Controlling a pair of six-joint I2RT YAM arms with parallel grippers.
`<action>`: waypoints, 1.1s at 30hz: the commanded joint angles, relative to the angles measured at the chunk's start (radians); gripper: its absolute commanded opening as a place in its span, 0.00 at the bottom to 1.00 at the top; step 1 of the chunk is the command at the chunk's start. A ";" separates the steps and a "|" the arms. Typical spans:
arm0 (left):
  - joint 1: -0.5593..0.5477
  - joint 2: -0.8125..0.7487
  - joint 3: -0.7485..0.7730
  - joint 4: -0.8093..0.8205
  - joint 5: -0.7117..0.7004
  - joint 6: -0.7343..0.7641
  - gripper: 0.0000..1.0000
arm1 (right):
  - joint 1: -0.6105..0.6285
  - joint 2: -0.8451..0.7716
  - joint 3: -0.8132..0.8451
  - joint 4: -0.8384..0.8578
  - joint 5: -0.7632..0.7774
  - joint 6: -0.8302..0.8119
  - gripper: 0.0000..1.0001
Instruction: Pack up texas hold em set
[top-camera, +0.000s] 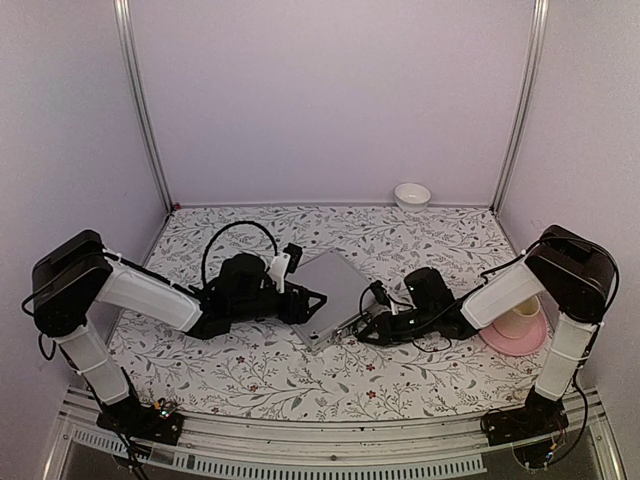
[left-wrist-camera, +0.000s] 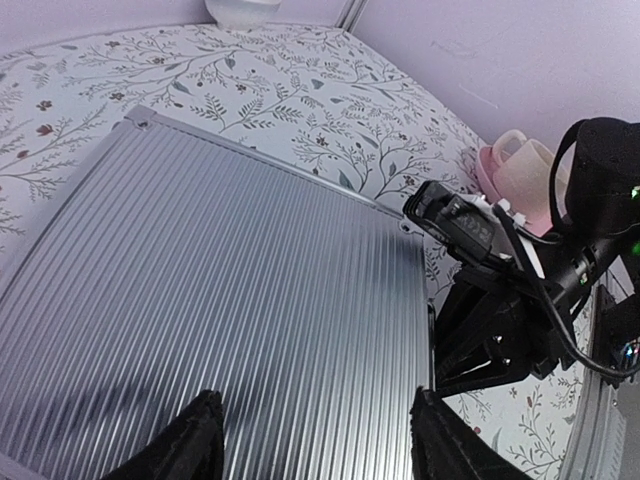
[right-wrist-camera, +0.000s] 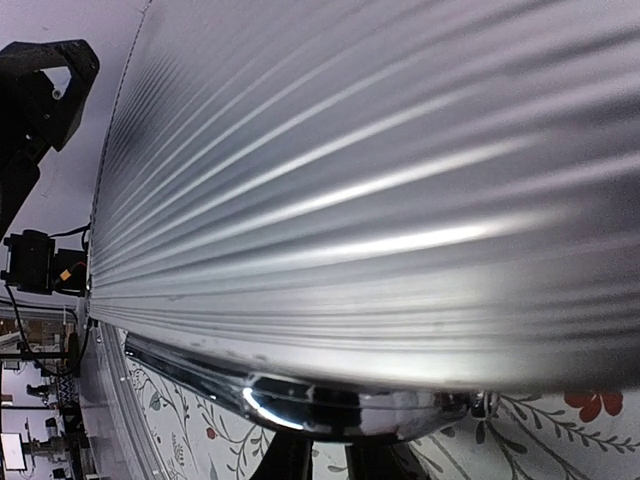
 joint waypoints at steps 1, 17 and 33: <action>0.015 0.014 0.005 -0.019 0.000 -0.008 0.64 | 0.019 0.027 0.013 -0.002 0.016 0.005 0.13; 0.015 0.011 -0.033 -0.016 0.016 -0.027 0.64 | 0.025 0.065 0.041 0.005 0.101 0.061 0.12; 0.013 0.019 -0.050 0.000 0.049 -0.038 0.63 | 0.030 0.092 0.068 0.031 0.185 0.131 0.14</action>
